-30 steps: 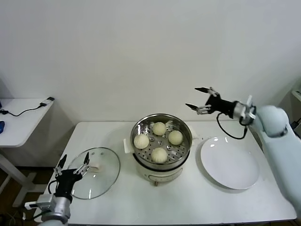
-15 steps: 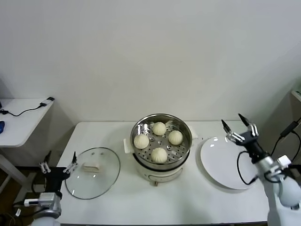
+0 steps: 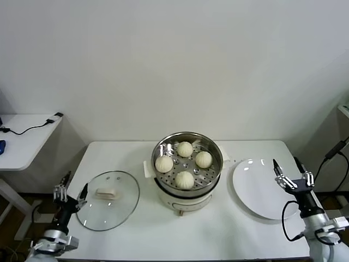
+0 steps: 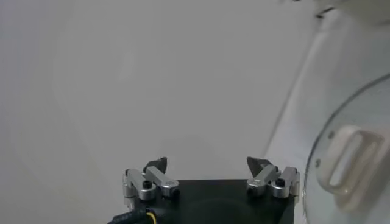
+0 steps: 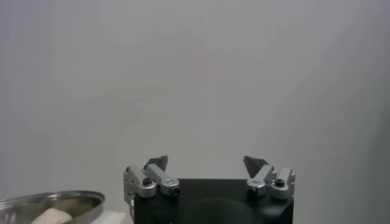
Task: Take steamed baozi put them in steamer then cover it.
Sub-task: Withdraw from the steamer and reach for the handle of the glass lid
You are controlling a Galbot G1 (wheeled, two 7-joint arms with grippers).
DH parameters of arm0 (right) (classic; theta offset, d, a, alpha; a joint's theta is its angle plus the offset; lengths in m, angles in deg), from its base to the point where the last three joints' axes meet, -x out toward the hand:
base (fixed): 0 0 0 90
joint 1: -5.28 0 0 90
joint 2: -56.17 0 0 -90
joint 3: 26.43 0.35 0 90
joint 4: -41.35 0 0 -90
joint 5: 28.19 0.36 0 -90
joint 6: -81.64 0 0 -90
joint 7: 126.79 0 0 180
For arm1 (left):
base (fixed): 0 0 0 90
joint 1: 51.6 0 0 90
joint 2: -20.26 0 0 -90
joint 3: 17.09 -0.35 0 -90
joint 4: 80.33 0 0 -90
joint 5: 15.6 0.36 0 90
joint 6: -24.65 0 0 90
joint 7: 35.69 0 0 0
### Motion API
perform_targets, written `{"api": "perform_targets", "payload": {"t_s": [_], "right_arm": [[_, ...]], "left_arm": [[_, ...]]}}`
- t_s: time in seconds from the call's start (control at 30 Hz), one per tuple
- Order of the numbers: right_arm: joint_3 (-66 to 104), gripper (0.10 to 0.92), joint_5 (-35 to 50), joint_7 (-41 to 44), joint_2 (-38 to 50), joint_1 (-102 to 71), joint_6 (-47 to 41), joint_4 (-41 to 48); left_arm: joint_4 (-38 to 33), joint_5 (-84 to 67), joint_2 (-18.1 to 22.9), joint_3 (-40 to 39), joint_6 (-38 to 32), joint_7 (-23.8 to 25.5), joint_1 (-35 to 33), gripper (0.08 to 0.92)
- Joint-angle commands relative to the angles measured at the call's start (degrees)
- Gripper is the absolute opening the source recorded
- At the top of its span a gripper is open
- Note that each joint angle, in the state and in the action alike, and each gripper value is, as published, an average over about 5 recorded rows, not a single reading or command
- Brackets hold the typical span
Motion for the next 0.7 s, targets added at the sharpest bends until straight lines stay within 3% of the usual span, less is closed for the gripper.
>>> {"api": "perform_targets", "payload": {"t_s": [0.03, 0.33, 0.7], "right_arm": [[1.8, 0.823, 1.1, -1.3, -1.8, -4.1, 1.4, -0.7], [2.5, 0.823, 1.0, -1.5, -1.8, -4.3, 1.6, -0.2], [2.5, 0.823, 0.7, -1.6, -1.9, -3.8, 1.9, 0.7]], "left_arm": [[6.8, 15.6, -4.9, -4.3, -4.2, -1.5, 1.0, 0.823], [5.2, 14.5, -2.6, -8.6, 7.6, -2.8, 1.1, 0.823], [6.2, 16.1, -1.3, -9.8, 9.8, -3.1, 0.4, 0.823]]}}
